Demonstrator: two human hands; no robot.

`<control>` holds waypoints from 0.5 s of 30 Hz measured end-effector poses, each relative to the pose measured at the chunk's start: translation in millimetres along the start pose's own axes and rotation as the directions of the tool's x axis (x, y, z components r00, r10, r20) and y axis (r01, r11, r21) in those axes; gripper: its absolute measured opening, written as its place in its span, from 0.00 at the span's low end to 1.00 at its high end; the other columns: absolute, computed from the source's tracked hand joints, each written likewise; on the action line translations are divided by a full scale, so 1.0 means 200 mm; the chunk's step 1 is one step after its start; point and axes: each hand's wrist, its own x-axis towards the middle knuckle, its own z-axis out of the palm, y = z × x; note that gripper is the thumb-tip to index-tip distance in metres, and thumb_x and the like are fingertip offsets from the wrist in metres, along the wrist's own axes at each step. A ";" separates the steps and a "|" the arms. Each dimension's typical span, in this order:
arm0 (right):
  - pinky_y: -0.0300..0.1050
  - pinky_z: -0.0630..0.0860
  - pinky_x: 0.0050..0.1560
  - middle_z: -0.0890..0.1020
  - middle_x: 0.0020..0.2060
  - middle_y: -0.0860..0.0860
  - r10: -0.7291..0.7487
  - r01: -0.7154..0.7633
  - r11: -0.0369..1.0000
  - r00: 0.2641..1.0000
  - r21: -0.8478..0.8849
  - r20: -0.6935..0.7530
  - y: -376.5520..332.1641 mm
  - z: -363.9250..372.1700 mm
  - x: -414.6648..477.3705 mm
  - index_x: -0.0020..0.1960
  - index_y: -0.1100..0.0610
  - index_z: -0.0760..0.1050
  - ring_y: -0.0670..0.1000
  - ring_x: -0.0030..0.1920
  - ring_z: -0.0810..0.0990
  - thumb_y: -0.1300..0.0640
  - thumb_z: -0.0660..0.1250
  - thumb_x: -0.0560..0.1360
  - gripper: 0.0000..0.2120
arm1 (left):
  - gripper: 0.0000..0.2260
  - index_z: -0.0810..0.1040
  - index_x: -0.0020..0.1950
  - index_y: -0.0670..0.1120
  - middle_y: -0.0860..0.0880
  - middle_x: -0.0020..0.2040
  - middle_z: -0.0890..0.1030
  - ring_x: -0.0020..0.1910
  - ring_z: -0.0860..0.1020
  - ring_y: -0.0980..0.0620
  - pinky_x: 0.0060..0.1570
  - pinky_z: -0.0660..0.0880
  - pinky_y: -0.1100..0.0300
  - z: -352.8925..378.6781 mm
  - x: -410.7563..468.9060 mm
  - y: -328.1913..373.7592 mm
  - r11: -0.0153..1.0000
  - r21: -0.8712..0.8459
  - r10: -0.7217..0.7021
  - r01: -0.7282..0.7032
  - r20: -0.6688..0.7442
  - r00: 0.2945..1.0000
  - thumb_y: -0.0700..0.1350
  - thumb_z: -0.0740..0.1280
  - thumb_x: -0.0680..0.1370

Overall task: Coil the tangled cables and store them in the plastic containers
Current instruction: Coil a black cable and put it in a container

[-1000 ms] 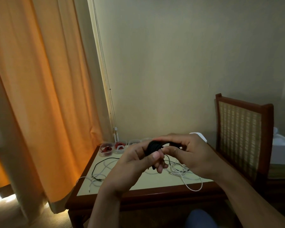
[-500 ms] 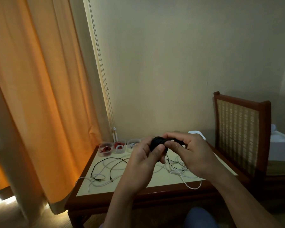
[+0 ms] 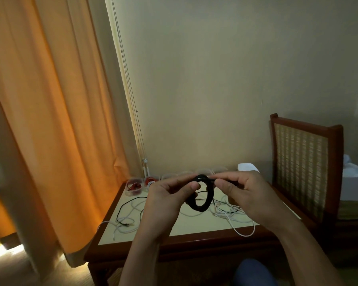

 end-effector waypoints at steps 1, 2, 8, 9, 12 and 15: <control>0.30 0.69 0.34 0.81 0.32 0.38 -0.013 0.013 1.000 0.999 -0.018 0.037 0.00 -0.01 -0.01 0.55 0.41 0.82 0.39 0.30 0.72 0.64 0.66 0.81 0.17 | 0.09 0.87 0.56 0.49 0.54 0.46 0.87 0.41 0.84 0.60 0.42 0.79 0.67 -0.01 0.00 0.00 1.000 -0.005 -0.017 0.017 -0.011 1.000 0.42 0.72 0.77; 0.31 0.71 0.37 0.82 0.35 0.39 -0.026 0.029 0.998 0.998 -0.057 0.055 0.00 -0.02 -0.01 0.55 0.39 0.81 0.39 0.33 0.74 0.64 0.66 0.80 0.19 | 0.09 0.87 0.56 0.48 0.53 0.45 0.87 0.39 0.83 0.60 0.42 0.79 0.66 -0.01 0.00 0.00 0.999 -0.007 -0.033 0.033 -0.017 0.999 0.42 0.72 0.77; 0.40 0.74 0.48 0.82 0.44 0.41 -0.249 0.194 0.795 0.968 -0.575 -0.017 0.08 -0.06 0.08 0.53 0.46 0.86 0.44 0.48 0.78 0.54 0.72 0.76 0.07 | 0.11 0.88 0.53 0.47 0.50 0.46 0.87 0.39 0.83 0.57 0.47 0.80 0.61 -0.02 0.01 0.03 0.993 -0.084 -0.089 0.088 -0.008 0.996 0.47 0.73 0.72; 0.41 0.74 0.46 0.82 0.42 0.42 -0.257 0.183 0.810 0.965 -0.558 -0.058 0.08 -0.06 0.09 0.53 0.46 0.86 0.45 0.46 0.79 0.54 0.73 0.75 0.08 | 0.13 0.88 0.52 0.47 0.50 0.46 0.87 0.39 0.84 0.56 0.51 0.80 0.55 -0.02 0.01 0.03 0.992 -0.086 -0.092 0.092 0.006 0.996 0.49 0.73 0.69; 0.41 0.78 0.43 0.84 0.37 0.44 -0.160 0.083 0.940 0.964 -0.330 -0.213 0.08 -0.03 0.11 0.51 0.48 0.87 0.47 0.39 0.82 0.54 0.76 0.72 0.08 | 0.14 0.89 0.49 0.47 0.51 0.42 0.87 0.40 0.84 0.55 0.60 0.77 0.42 -0.01 0.01 0.04 0.989 -0.100 -0.105 0.108 0.036 0.994 0.51 0.73 0.67; 0.43 0.82 0.42 0.87 0.36 0.51 0.072 -0.059 0.997 0.959 0.056 -0.274 0.06 0.00 0.12 0.48 0.55 0.86 0.52 0.36 0.86 0.60 0.76 0.72 0.06 | 0.13 0.89 0.50 0.48 0.50 0.44 0.86 0.40 0.83 0.54 0.61 0.77 0.41 -0.01 0.01 0.05 0.986 -0.122 -0.111 0.116 0.053 0.992 0.50 0.73 0.68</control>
